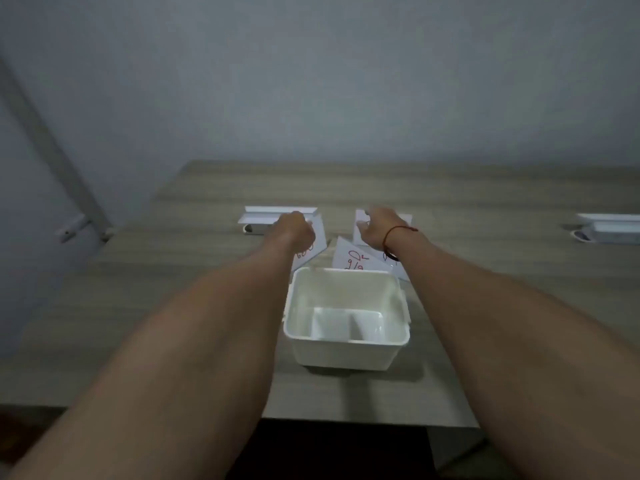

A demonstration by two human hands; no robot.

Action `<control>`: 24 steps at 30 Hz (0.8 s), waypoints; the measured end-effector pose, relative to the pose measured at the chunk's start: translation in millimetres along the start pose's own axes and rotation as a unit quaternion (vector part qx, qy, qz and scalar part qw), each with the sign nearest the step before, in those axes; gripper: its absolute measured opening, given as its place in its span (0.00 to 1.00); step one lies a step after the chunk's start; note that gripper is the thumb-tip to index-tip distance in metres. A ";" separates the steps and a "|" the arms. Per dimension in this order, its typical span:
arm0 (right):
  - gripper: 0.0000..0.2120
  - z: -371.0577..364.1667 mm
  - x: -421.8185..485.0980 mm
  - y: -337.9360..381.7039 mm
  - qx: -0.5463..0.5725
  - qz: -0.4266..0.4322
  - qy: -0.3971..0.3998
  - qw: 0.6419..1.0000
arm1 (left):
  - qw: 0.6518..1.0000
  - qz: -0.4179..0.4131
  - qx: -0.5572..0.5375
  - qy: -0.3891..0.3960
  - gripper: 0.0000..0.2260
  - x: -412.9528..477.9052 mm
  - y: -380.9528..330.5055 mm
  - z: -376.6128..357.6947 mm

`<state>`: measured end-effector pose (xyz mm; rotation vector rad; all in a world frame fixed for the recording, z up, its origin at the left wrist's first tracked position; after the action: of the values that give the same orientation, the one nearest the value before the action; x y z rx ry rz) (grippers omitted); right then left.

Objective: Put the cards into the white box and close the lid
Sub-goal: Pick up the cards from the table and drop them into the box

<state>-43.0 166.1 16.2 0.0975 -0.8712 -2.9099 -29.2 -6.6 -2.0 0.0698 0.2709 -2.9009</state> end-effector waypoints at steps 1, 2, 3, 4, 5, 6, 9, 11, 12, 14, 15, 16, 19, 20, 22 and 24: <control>0.20 -7.1 3.6 -6.2 0.003 -0.015 0.014 1.000 | 1.000 0.007 0.001 0.024 0.20 2.0 1.6 -12.2; 0.21 -14.8 9.5 -13.5 0.009 -0.015 0.016 1.000 | 0.999 0.012 -0.014 0.034 0.21 4.7 4.5 -24.6; 0.21 -26.5 14.7 -22.6 0.010 -0.020 0.025 0.999 | 0.999 0.024 -0.020 0.043 0.21 7.7 10.7 -41.4; 0.20 -37.3 18.4 -31.8 0.008 -0.018 0.028 0.999 | 0.998 0.037 -0.020 0.050 0.21 8.9 16.6 -56.4; 0.20 -48.0 23.9 -40.3 0.003 -0.021 0.035 0.999 | 0.997 0.044 -0.014 0.062 0.21 12.1 22.9 -72.9; 0.19 -57.3 30.7 -48.6 -0.001 -0.023 0.034 0.999 | 0.996 0.050 -0.009 0.076 0.20 14.7 28.4 -86.7; 0.17 -77.4 46.8 -68.8 -0.012 -0.036 0.019 0.999 | 0.992 0.071 -0.003 0.108 0.19 19.2 40.7 -119.9; 0.18 -87.8 56.3 -77.5 -0.016 -0.050 0.012 0.999 | 0.990 0.090 -0.008 0.108 0.20 21.5 43.8 -136.1; 0.19 -91.2 60.1 -80.1 -0.019 -0.058 0.009 0.998 | 0.989 0.102 -0.013 0.108 0.20 20.5 43.0 -141.4; 0.21 -98.1 70.0 -87.0 -0.021 -0.077 0.009 0.997 | 0.988 0.123 -0.021 0.094 0.21 21.8 41.9 -151.9; 0.22 -101.6 74.9 -90.5 -0.017 -0.092 0.013 0.996 | 0.987 0.132 -0.030 0.091 0.21 22.7 41.3 -156.3; 0.21 -104.1 78.3 -93.3 -0.010 -0.111 0.018 0.994 | 0.985 0.136 -0.042 0.093 0.21 23.0 40.3 -158.6; 0.17 -111.9 83.2 -98.9 0.013 -0.153 0.020 0.988 | 0.981 0.155 -0.072 0.095 0.23 25.7 42.6 -166.2; 0.16 -113.1 84.0 -99.9 0.025 -0.160 0.011 0.987 | 0.979 0.161 -0.079 0.096 0.24 26.8 43.4 -167.1; 0.14 -114.5 86.9 -101.2 0.055 -0.173 -0.004 0.983 | 0.978 0.161 -0.094 0.095 0.25 30.3 44.7 -169.3; 0.13 -115.7 89.0 -101.0 0.074 -0.180 -0.007 0.981 | 0.978 0.156 -0.096 0.099 0.26 32.7 45.4 -171.3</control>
<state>-128.9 176.8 -138.8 0.2729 -1.1842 -3.1690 -46.2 -25.1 -180.5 0.3369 0.5228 -2.5451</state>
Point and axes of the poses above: each hand's wrist, its own x-axis towards the middle knuckle, its own z-axis out of the back of the hand, y = z × x, the point moved 3 cm from there along x, towards the middle knuckle, and after that the axes turned 12 degrees about x, right-handed, at the moved point
